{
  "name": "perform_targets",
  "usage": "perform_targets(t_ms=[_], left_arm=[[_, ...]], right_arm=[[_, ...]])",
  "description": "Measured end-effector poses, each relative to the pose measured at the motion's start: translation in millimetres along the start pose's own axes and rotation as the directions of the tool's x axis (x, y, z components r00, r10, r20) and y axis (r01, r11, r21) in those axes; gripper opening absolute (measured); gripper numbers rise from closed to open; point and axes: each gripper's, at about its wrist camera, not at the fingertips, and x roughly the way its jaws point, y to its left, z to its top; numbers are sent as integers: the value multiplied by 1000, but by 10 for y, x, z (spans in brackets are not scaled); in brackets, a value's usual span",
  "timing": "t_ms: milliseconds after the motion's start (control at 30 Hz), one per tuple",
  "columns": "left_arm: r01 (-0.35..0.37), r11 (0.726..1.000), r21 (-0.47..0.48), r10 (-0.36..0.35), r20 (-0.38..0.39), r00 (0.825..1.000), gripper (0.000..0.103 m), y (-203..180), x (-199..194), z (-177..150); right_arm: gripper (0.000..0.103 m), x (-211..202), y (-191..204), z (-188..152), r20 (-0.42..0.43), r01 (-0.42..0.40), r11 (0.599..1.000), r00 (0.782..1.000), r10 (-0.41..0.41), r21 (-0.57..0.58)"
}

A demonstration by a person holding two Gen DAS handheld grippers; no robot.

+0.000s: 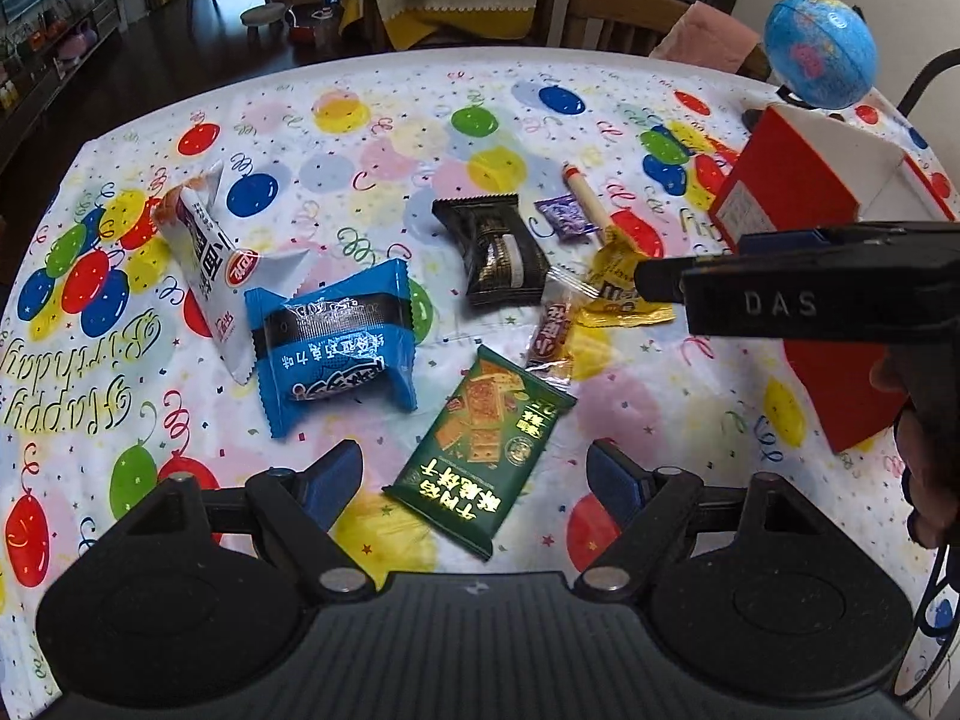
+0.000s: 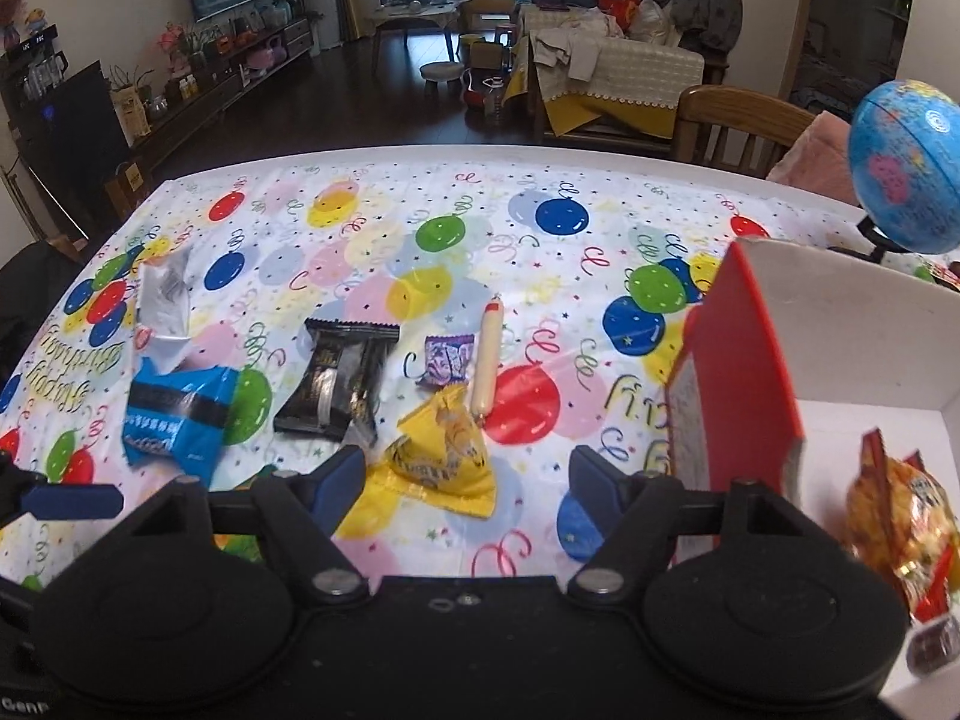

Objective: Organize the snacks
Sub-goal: 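Withdraw both open tools from the box back over the remaining snacks, then grasp the green cracker packet with left tool while right grasps yellow M&M's bag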

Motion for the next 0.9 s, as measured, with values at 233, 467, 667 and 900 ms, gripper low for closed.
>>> perform_targets(t_ms=[233, 467, 667, 900], left_arm=[[3, 1000, 7, -3, -33, 999, 71, 4, 176, 25], [9, 1000, 15, -9, -46, 999, 63, -29, 273, 43], [-10, 1000, 14, 10, -46, 999, 52, -21, 293, 38], [-8, 1000, -27, 7, -45, 999, 48, 35, 255, 20]], right_arm=[[60, 197, 8, 30, -18, -11, 1000, 1000, 11, -8], [50, 317, -4, 40, -33, -28, 1000, 999, 28, -11], [33, 326, 19, 35, -37, -52, 999, 998, 51, -13], [27, 226, -4, -11, -24, -39, 999, 999, 38, -4]])
